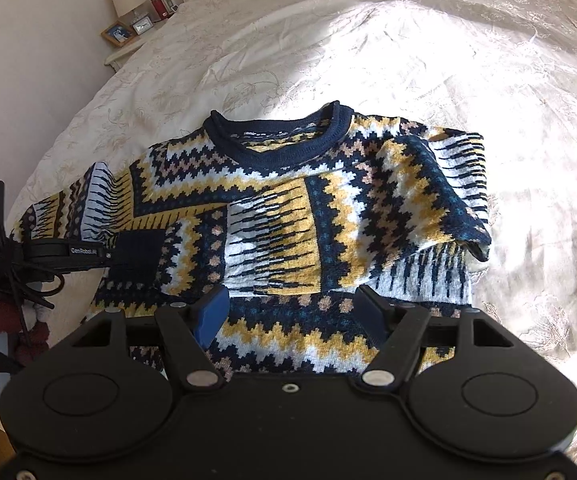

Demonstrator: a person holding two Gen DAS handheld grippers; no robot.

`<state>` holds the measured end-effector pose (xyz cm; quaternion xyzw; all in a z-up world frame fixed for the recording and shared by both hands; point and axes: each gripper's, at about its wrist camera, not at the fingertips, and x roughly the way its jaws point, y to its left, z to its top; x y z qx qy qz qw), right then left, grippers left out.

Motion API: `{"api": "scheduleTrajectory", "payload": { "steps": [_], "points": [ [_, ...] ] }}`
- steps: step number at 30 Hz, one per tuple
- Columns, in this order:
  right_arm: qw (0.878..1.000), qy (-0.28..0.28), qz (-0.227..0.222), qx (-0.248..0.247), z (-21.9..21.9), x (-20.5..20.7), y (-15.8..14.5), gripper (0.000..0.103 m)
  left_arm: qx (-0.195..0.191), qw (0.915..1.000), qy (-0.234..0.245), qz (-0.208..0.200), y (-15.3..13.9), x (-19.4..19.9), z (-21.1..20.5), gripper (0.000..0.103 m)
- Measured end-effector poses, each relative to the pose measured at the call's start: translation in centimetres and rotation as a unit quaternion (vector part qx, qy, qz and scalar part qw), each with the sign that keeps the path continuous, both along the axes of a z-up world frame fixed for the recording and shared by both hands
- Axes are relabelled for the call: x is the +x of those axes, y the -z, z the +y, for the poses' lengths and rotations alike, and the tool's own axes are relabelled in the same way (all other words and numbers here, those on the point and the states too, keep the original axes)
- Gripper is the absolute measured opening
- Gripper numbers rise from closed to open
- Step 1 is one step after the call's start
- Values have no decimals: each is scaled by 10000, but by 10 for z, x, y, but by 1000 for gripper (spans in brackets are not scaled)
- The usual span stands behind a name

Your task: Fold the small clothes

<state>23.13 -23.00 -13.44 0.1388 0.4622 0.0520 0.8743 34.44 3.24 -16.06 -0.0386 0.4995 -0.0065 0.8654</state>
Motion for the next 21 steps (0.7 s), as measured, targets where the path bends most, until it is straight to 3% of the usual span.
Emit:
{"api": "scheduleTrajectory", "payload": {
  "steps": [3,7,12,14,17,19,21],
  "points": [
    [9999,135,19,-32,-13,1,2,76,430,9980,-83,-450,-28,6,10,1],
    [9993,364,47,-81,-31,8,6,77,858,9949,-151,-505,-34,28,30,1],
    [9983,562,70,-134,-47,17,8,77,-234,9997,-65,1,-20,28,47,3],
    [9983,558,70,-130,-48,19,8,77,-336,9993,115,80,-11,16,42,5],
    [9987,473,122,-113,-44,21,10,77,-603,9973,336,236,1,-3,32,18],
    [9990,389,160,-113,-39,22,13,77,-825,9951,405,352,8,-16,26,33],
    [9993,317,201,-90,-34,23,15,77,-858,9948,357,413,12,-25,21,33]
  ]
}}
